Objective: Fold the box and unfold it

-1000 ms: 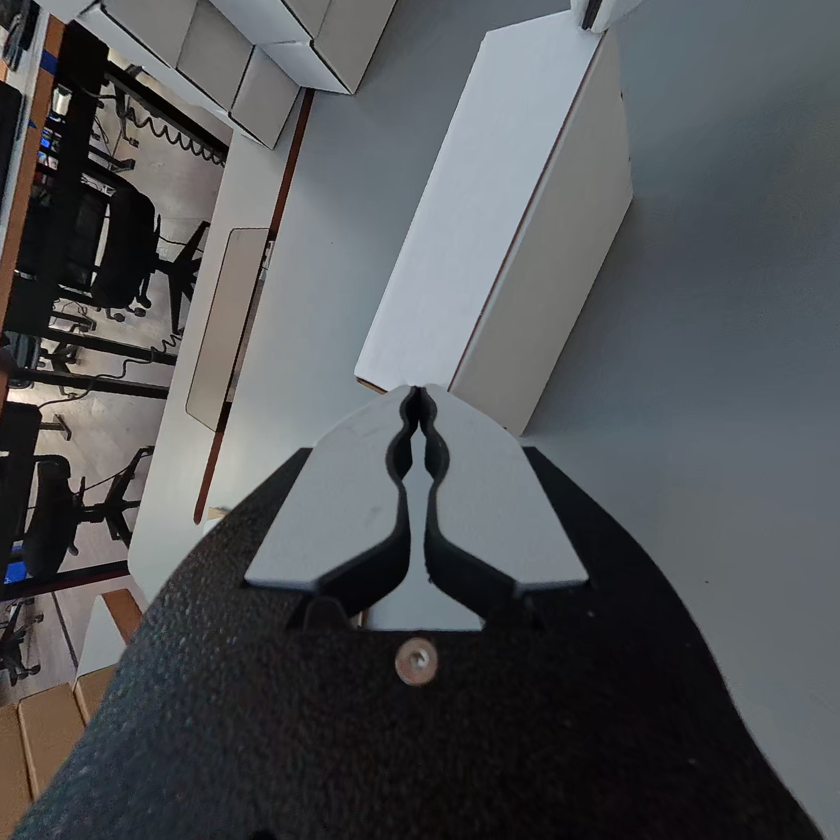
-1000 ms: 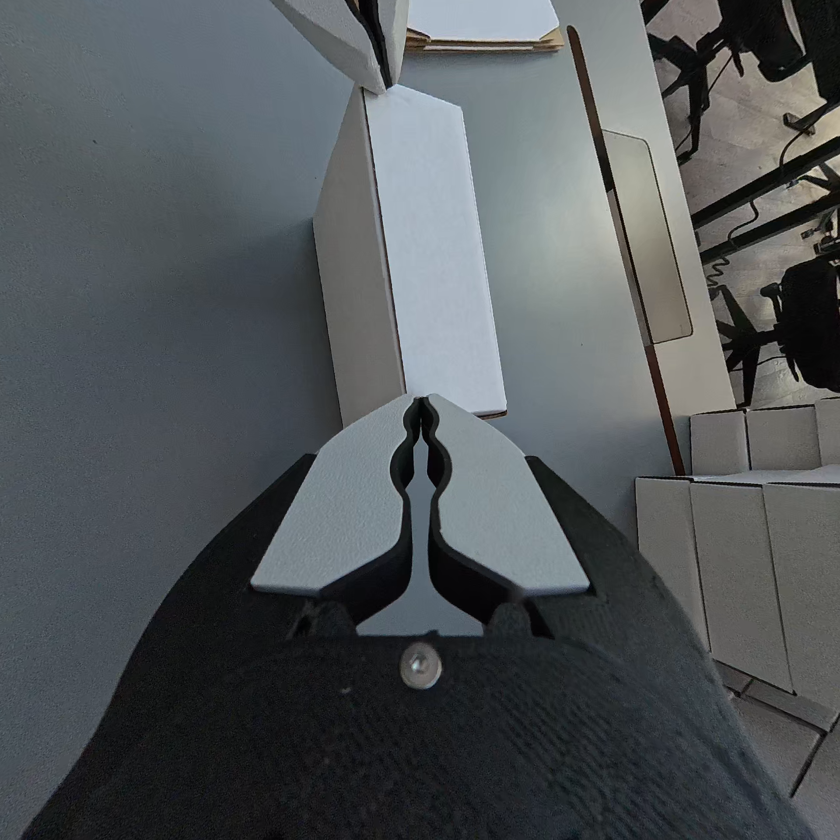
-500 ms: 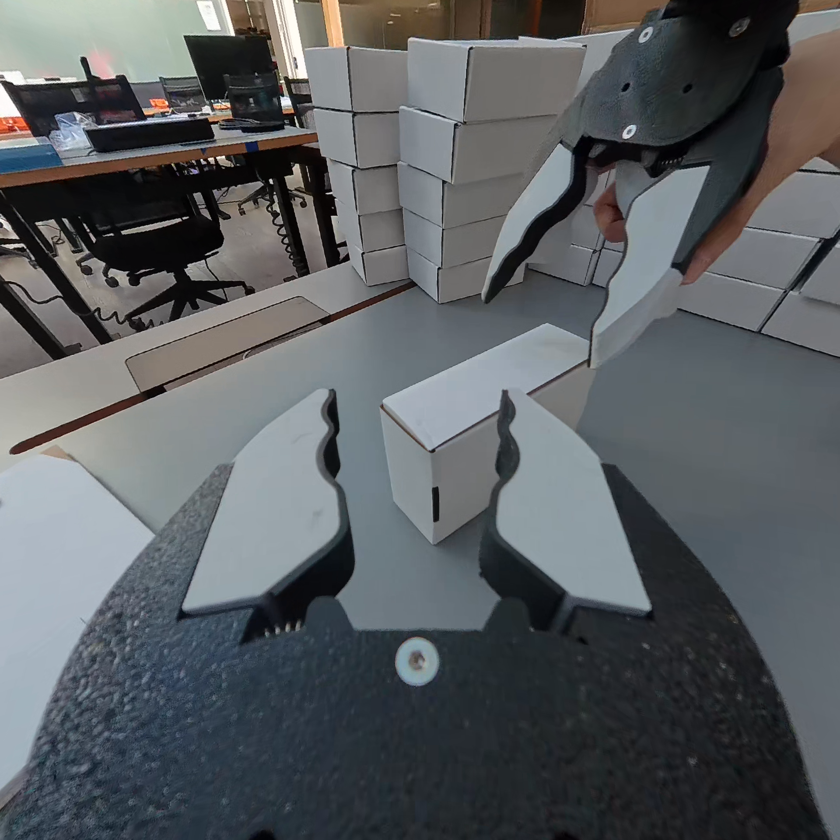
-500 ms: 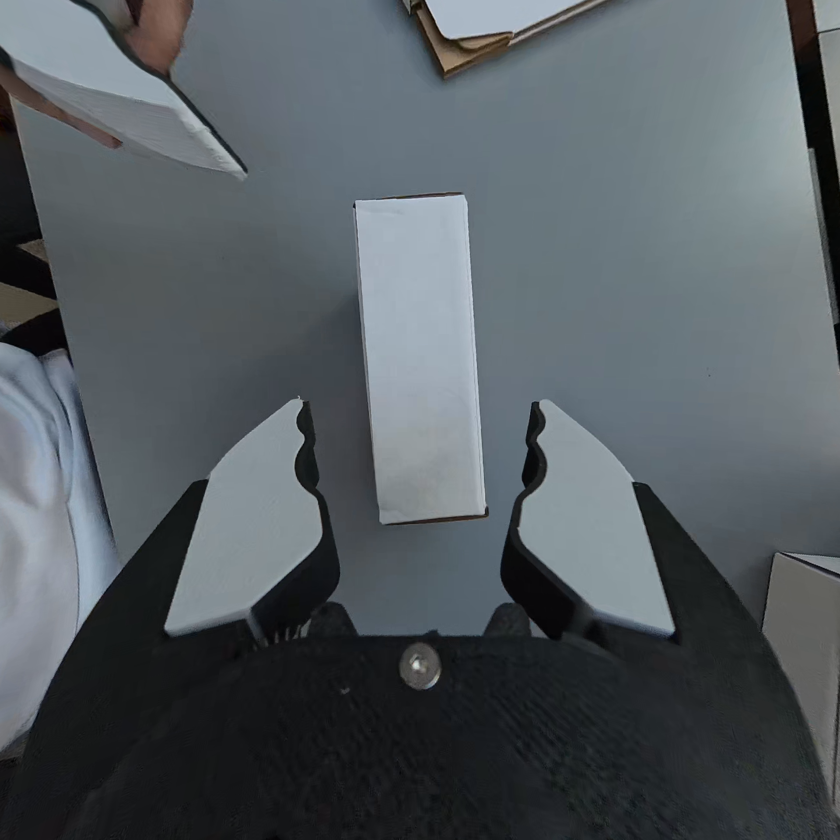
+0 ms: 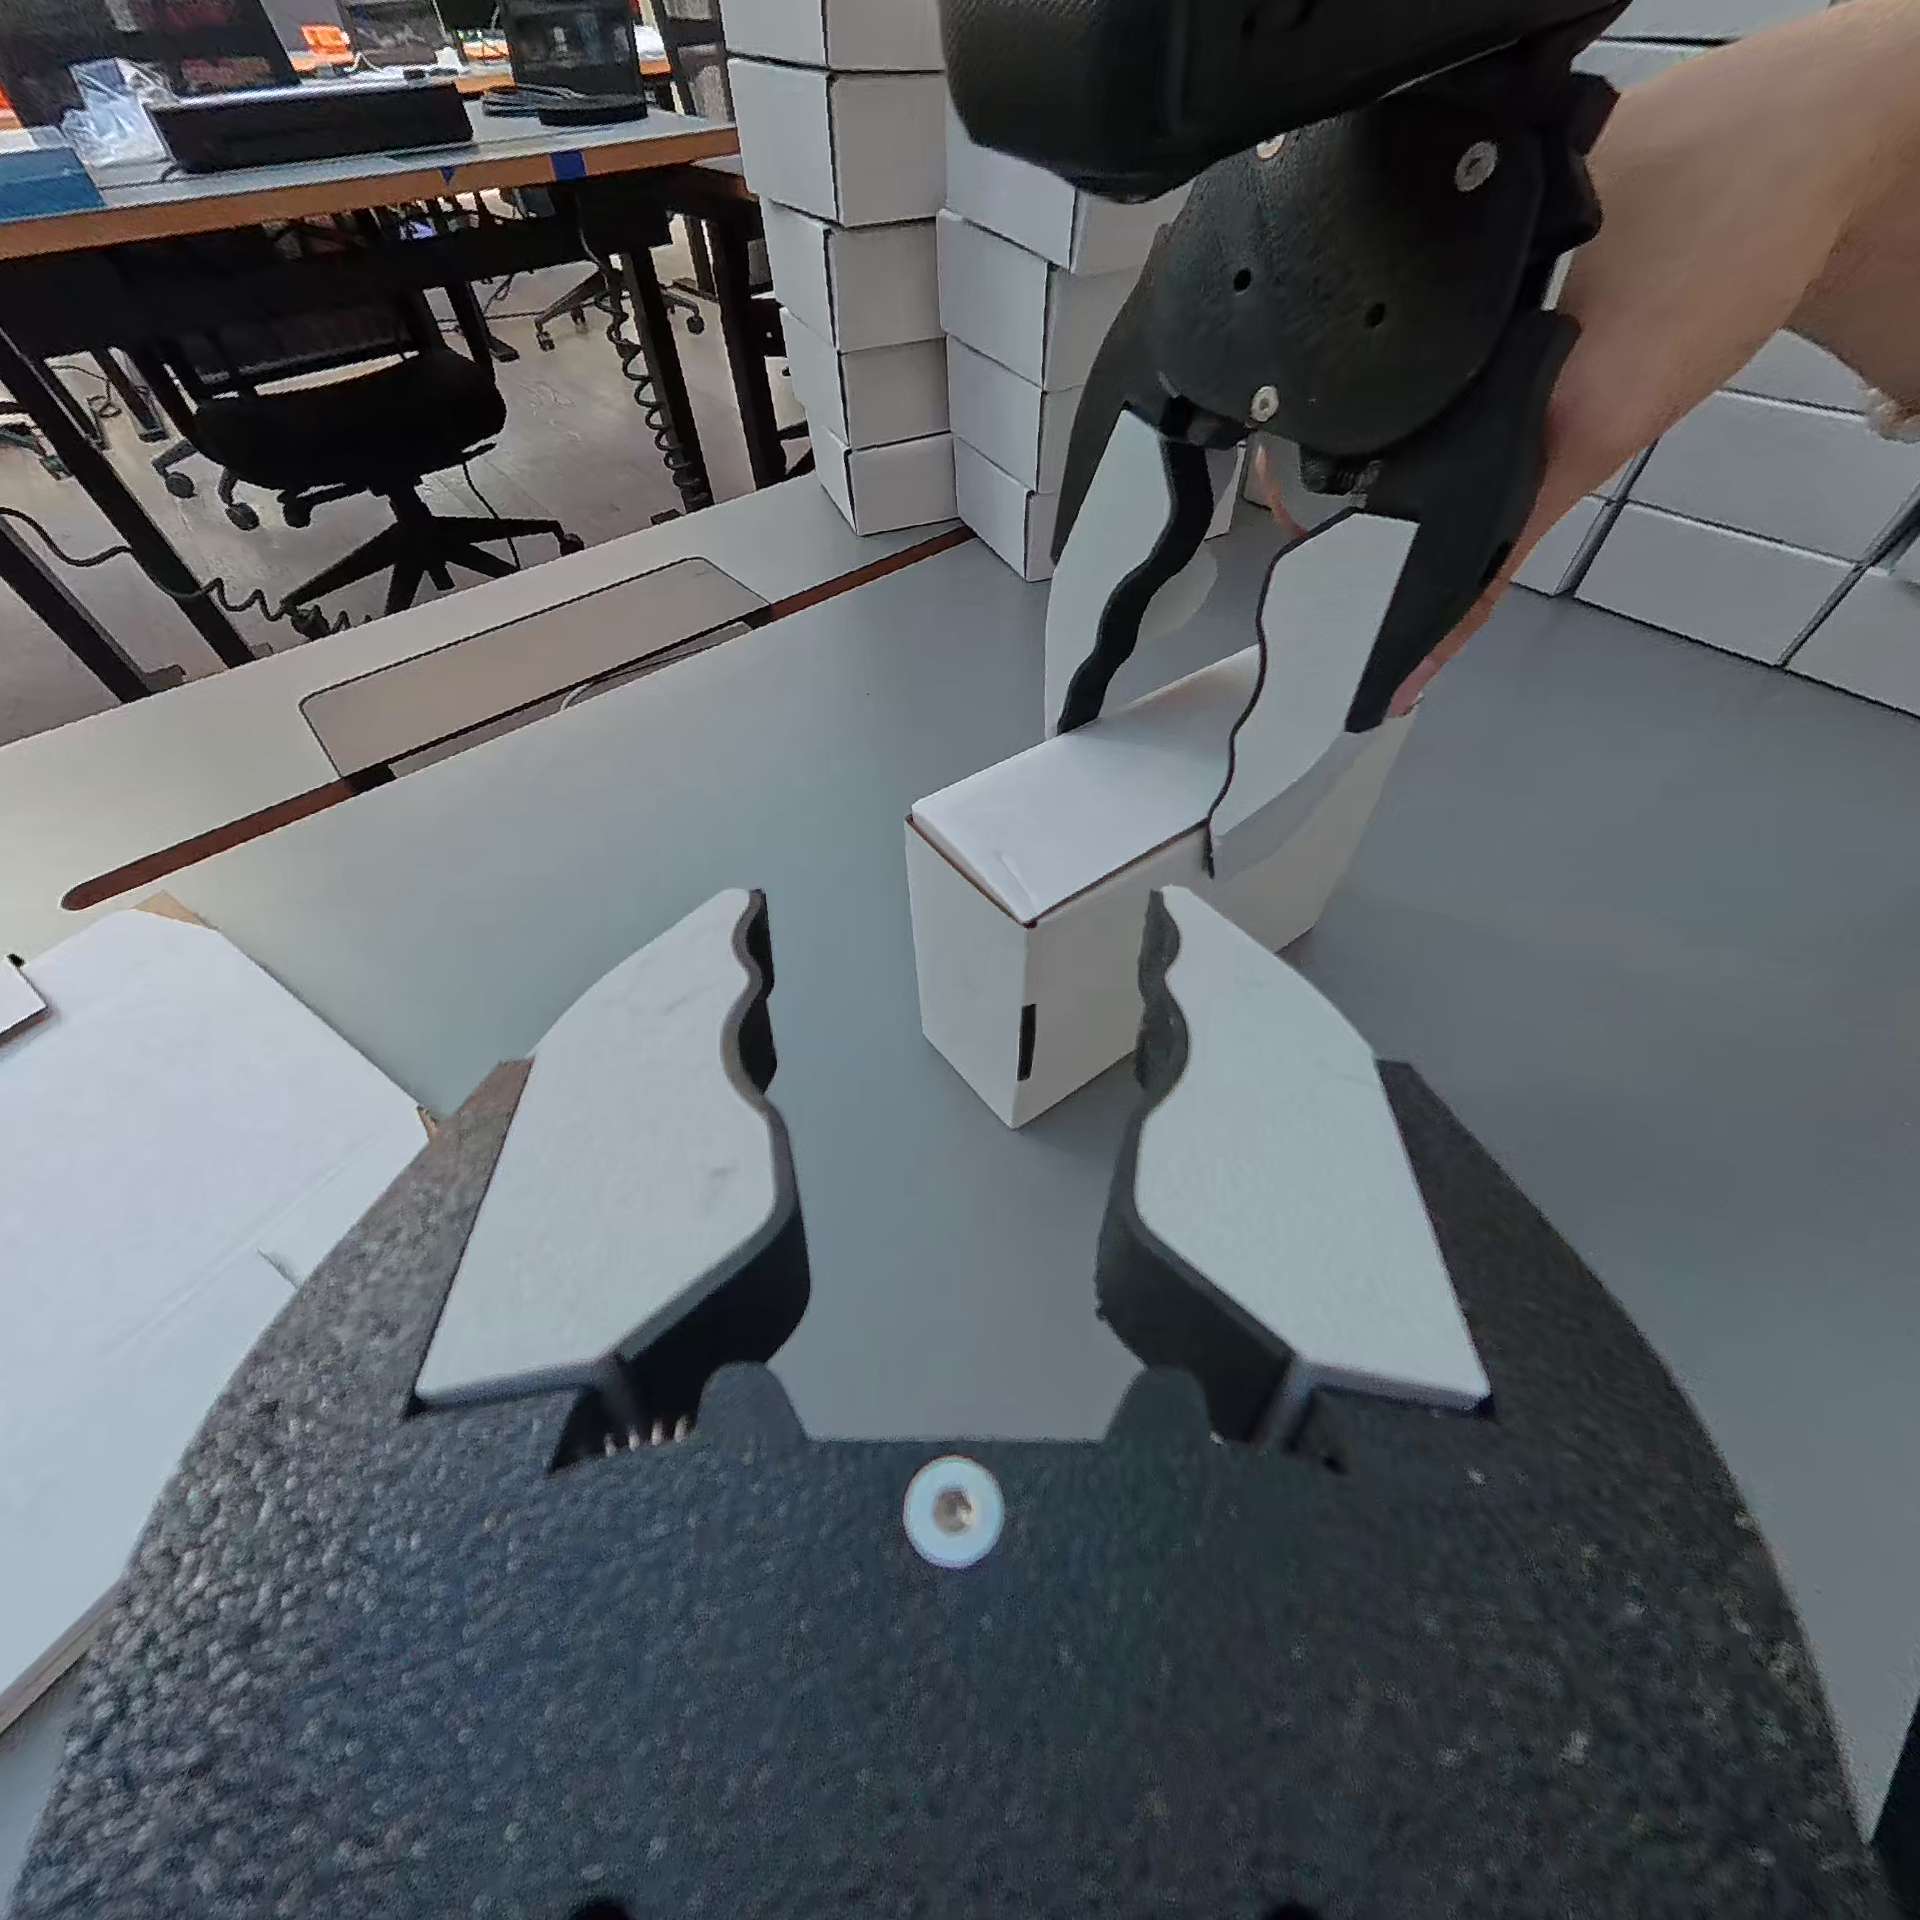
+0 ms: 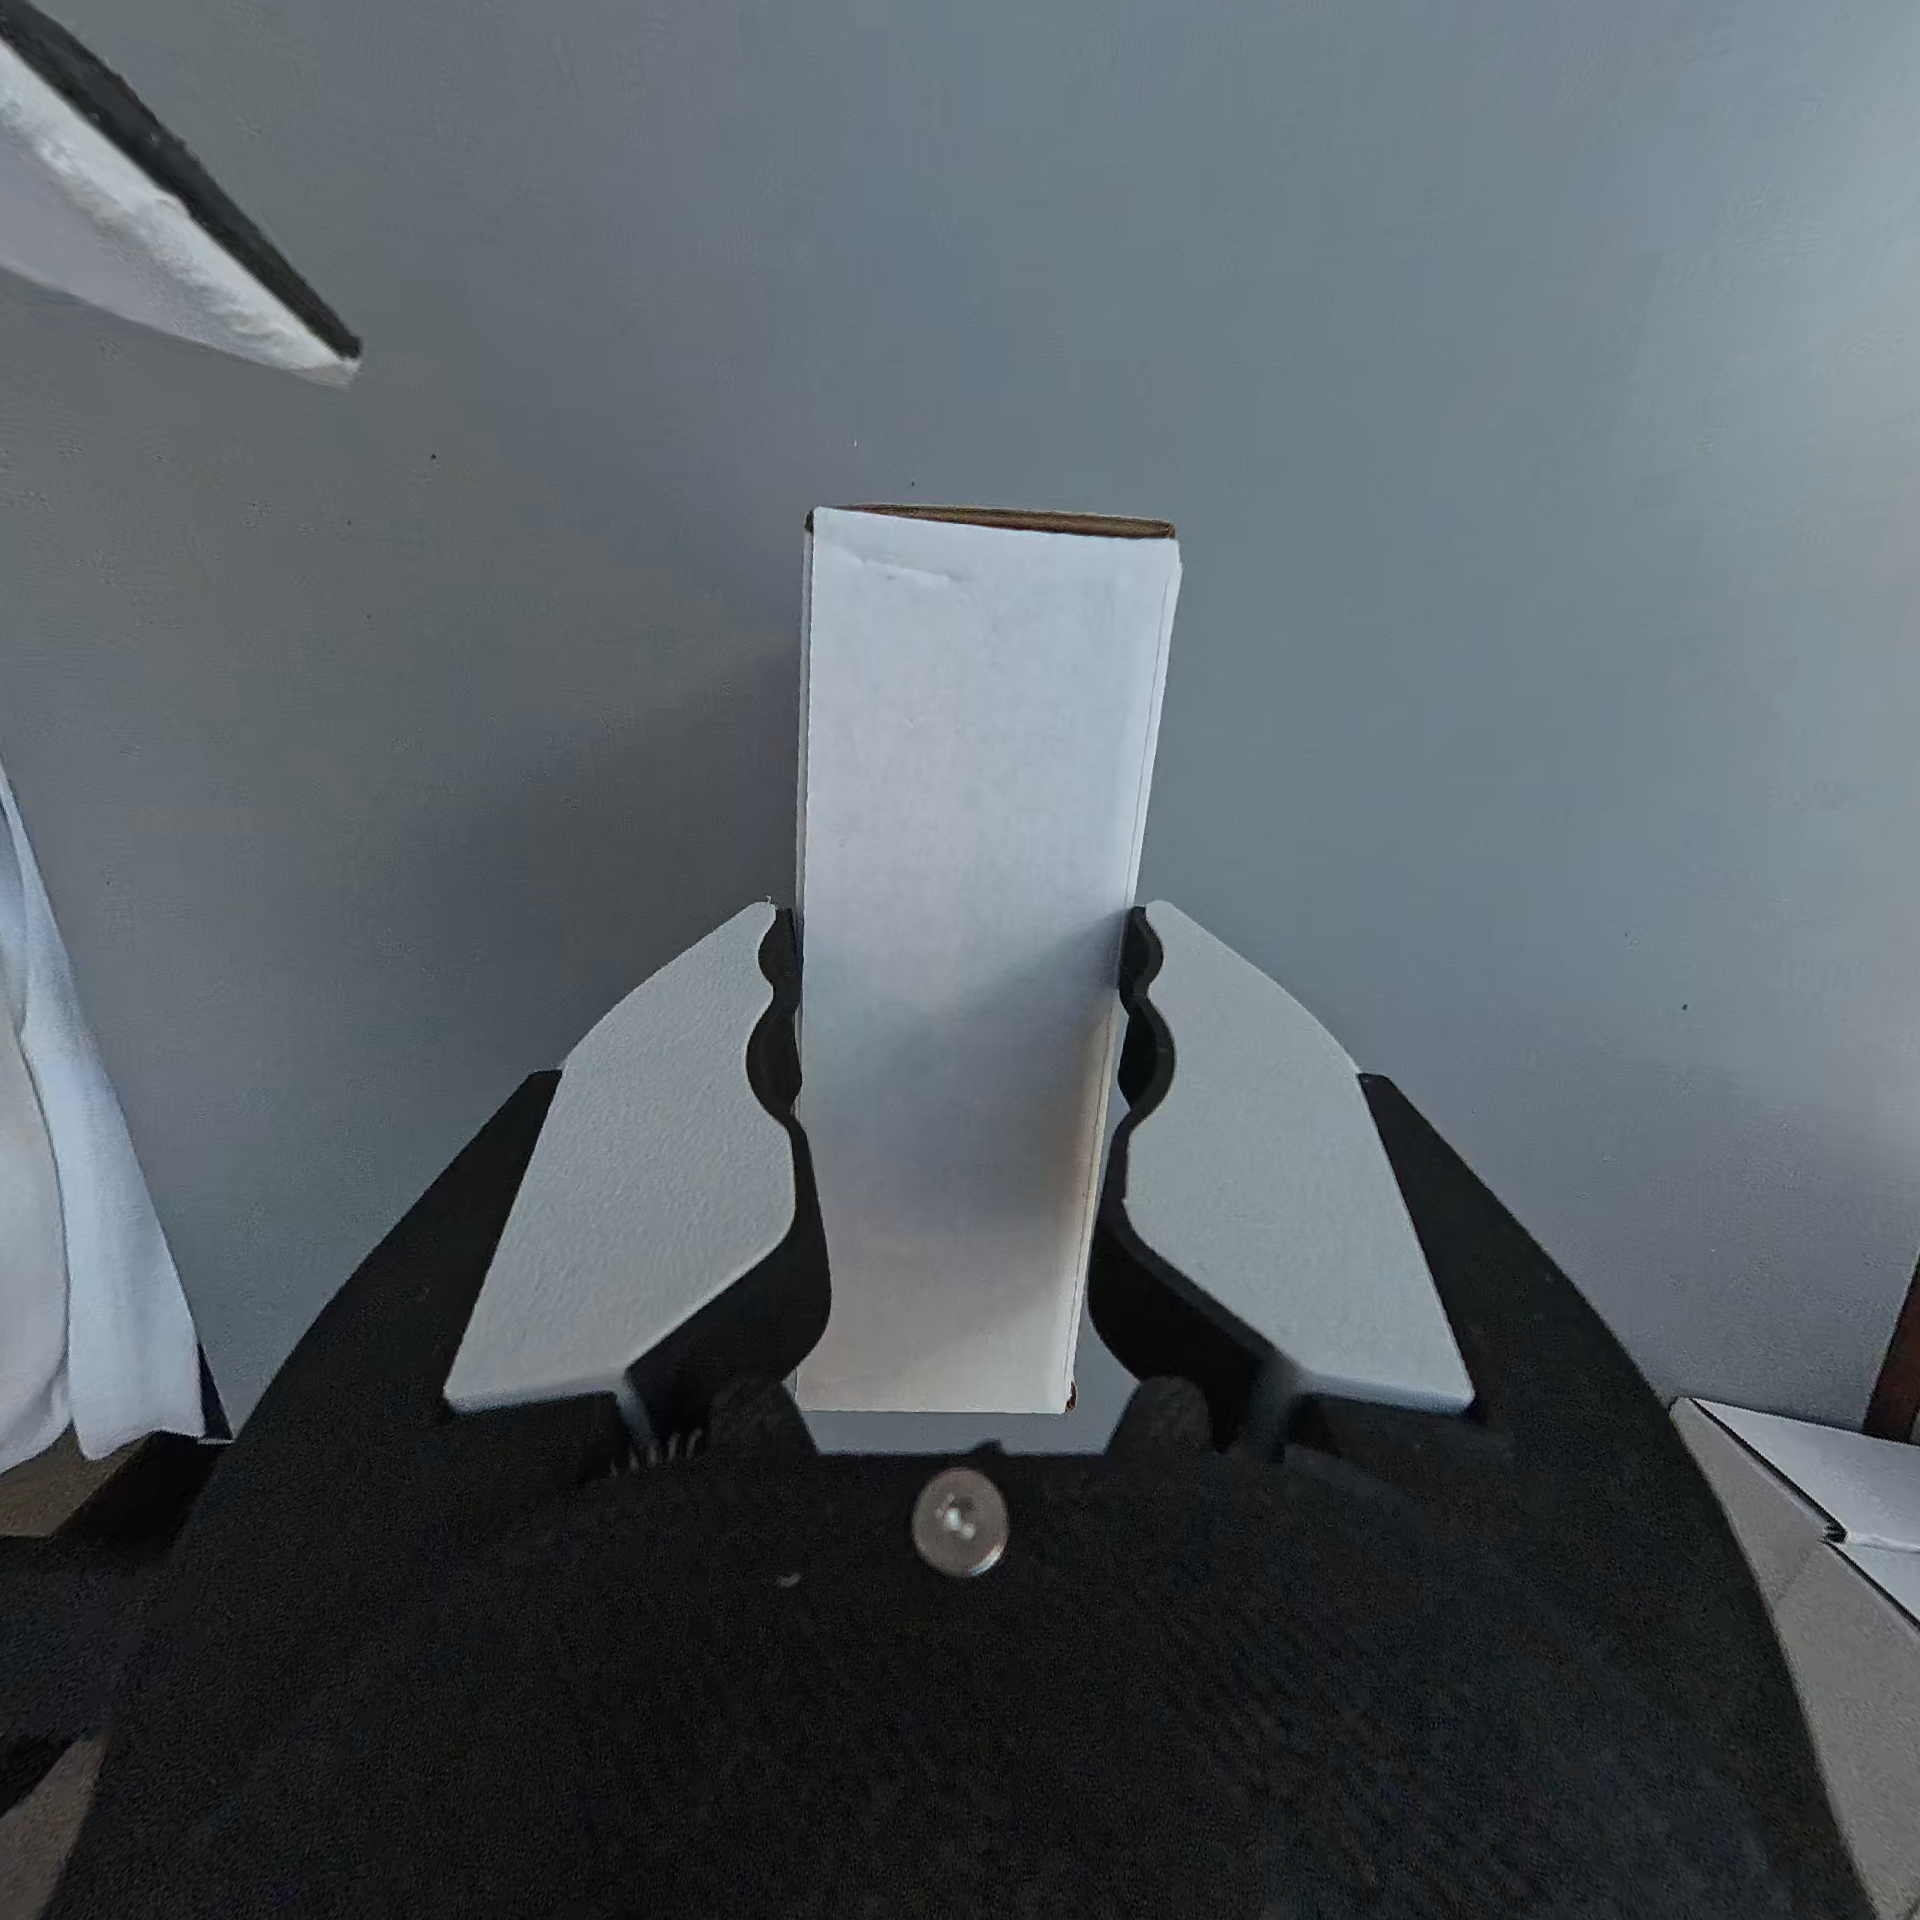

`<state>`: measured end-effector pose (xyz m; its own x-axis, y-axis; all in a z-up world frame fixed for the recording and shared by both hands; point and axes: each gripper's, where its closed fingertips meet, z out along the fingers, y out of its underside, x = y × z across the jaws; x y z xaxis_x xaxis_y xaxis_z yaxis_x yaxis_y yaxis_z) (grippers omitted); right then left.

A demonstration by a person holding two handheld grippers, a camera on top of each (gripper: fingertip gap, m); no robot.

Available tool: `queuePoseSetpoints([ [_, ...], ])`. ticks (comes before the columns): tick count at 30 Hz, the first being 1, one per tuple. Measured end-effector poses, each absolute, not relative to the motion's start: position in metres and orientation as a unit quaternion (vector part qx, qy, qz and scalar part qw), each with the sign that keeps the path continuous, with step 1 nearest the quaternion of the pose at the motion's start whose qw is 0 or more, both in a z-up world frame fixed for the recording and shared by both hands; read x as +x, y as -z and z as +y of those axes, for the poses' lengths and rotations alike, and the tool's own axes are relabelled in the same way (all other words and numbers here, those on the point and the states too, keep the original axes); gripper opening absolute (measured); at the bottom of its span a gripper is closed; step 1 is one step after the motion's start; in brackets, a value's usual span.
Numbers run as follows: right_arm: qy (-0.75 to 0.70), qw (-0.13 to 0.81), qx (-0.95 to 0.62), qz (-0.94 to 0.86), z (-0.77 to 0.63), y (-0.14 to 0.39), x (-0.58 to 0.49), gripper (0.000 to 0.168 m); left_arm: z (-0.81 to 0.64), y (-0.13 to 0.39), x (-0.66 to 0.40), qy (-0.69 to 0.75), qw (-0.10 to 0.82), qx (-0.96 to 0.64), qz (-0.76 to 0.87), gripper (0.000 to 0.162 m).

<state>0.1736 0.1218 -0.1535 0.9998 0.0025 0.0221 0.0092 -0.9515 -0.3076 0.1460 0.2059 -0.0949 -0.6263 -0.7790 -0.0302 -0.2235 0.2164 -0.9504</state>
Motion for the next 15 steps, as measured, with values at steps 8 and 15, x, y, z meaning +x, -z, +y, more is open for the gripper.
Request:
queuePoseSetpoints([
  [8, 0.341, 0.109, -0.931, -0.075, 0.03, 0.106, 0.225, 0.06, 0.212, 0.093, 0.144, 0.526, 0.272, -0.341, 0.73, 0.062],
  [15, 0.545, 0.004, -0.835, -0.077, -0.104, 0.134, 0.285, 0.06, 0.205, 0.102, 0.147, 0.521, 0.256, -0.343, 0.738, 0.062],
])
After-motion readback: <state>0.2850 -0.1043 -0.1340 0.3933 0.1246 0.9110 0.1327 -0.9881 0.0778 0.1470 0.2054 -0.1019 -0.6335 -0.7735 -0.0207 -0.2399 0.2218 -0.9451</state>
